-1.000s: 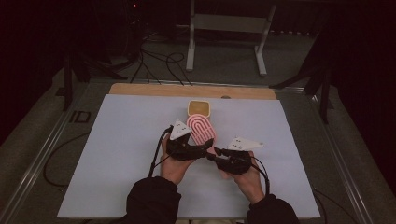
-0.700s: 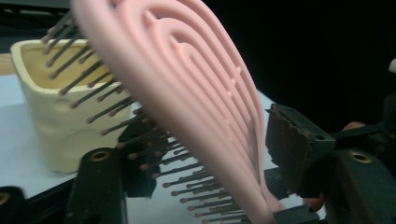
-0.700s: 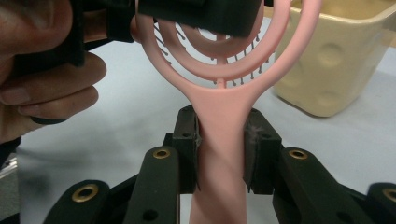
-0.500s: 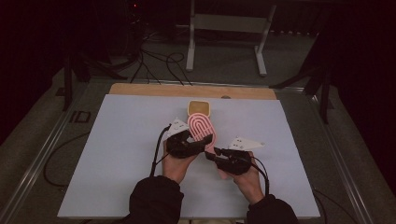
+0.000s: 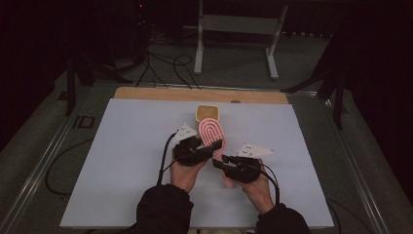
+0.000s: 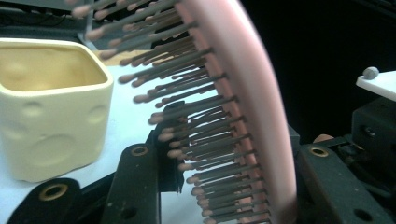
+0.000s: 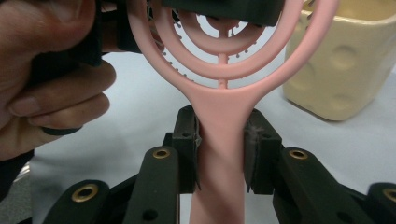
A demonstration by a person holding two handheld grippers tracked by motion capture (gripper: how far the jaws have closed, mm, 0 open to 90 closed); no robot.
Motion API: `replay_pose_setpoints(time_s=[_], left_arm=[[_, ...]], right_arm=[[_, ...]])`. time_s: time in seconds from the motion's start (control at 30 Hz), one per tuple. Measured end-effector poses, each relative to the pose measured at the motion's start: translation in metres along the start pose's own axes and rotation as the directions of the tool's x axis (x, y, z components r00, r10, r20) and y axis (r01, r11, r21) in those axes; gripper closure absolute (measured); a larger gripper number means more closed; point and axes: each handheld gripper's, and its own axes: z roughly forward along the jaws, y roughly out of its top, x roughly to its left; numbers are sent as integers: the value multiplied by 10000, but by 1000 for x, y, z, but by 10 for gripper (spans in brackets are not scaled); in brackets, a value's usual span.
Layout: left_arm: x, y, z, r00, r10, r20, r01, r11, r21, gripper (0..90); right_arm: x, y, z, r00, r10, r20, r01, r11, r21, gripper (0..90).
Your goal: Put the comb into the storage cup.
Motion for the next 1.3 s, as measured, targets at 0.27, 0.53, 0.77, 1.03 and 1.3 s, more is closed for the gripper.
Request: replay_pose_setpoints(time_s=[0.27,0.53,0.77,1.03,1.3], left_arm=[[0,1,1,9995,-175,256,175,9998,-9,624],[0,3,0,9975,-328,623,339,9993,-164,645],[1,6,-3,9970,-393,674,418,9984,-372,649],[5,9,-9,9989,-234,411,255,9984,-510,649],[8,12,-14,9996,-47,290,61,9989,-470,649]], right_arm=[[0,0,1,9997,-126,212,125,9999,56,700],[-1,0,0,9996,-142,235,143,9999,-63,698],[-1,1,-1,9997,-234,91,237,9992,-310,597],[-4,2,-1,10000,92,25,-91,9994,-325,339],[-7,6,-6,9977,141,656,-126,9997,-224,97]])
